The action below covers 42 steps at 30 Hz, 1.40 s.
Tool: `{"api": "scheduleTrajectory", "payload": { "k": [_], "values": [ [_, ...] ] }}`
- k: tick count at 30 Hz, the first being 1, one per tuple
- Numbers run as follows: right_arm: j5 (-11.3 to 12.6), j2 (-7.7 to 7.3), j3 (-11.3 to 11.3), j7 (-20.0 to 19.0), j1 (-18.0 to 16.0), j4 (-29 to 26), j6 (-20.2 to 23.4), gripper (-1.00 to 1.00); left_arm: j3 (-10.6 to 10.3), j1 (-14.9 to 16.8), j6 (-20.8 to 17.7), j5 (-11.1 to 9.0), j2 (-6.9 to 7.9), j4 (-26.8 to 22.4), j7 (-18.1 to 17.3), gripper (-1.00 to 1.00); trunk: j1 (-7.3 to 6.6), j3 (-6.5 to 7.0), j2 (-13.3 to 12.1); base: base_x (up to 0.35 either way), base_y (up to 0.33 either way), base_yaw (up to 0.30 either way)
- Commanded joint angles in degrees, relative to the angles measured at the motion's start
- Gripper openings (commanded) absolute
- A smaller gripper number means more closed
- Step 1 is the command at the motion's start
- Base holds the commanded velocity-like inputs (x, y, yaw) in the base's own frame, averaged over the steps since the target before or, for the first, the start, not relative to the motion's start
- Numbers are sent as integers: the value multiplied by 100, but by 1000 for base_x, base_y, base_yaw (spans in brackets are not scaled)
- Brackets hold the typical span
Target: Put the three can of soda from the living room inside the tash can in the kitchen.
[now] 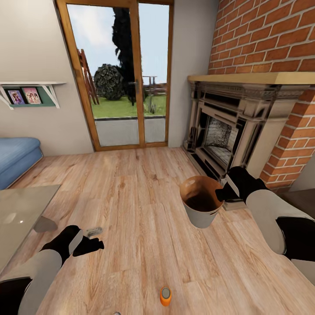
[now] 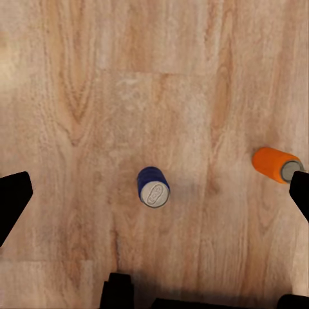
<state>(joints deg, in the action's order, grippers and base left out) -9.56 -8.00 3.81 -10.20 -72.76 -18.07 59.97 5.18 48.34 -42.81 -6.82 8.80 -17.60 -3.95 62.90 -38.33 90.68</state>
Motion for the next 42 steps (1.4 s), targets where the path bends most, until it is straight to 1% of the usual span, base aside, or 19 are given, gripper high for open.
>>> {"api": "scheduleTrajectory", "payload": {
  "k": [1,7,14,19,23,29,35,38,42],
  "values": [
    [77,0,-21,-21,-3,-4,3,-100,0,0,1,-1,0,4,20,100,22,-17,42,0,0,0],
    [77,0,-21,-11,-2,-4,3,-100,1,0,-1,9,-18,27,119,100,154,-125,283,0,0,0],
    [77,5,-21,-3,-1,-4,3,-100,1,-6,0,20,-60,42,343,100,308,-251,564,0,0,0],
    [70,3,-21,-1,-1,-4,3,-100,-3,-62,0,22,-70,39,413,100,417,-341,764,0,0,0],
    [69,4,-21,-3,-1,-4,3,-100,-6,-81,1,20,-77,38,568,100,505,-412,925,0,0,0],
    [68,8,-27,-1,-1,-4,3,-100,-23,-128,3,21,-85,42,680,100,637,-520,1165,0,0,0],
    [61,3,-22,0,-1,-4,3,-100,-127,-266,127,24,-97,44,721,100,769,-630,1406,0,0,0],
    [60,1,-21,0,-2,-4,3,-100,-171,-332,148,29,-141,41,726,100,835,-693,1526,0,0,0],
    [59,1,-21,0,-1,-4,3,-100,-387,-378,169,26,-209,39,730,100,923,-789,1687,0,0,0]
  ]
}}
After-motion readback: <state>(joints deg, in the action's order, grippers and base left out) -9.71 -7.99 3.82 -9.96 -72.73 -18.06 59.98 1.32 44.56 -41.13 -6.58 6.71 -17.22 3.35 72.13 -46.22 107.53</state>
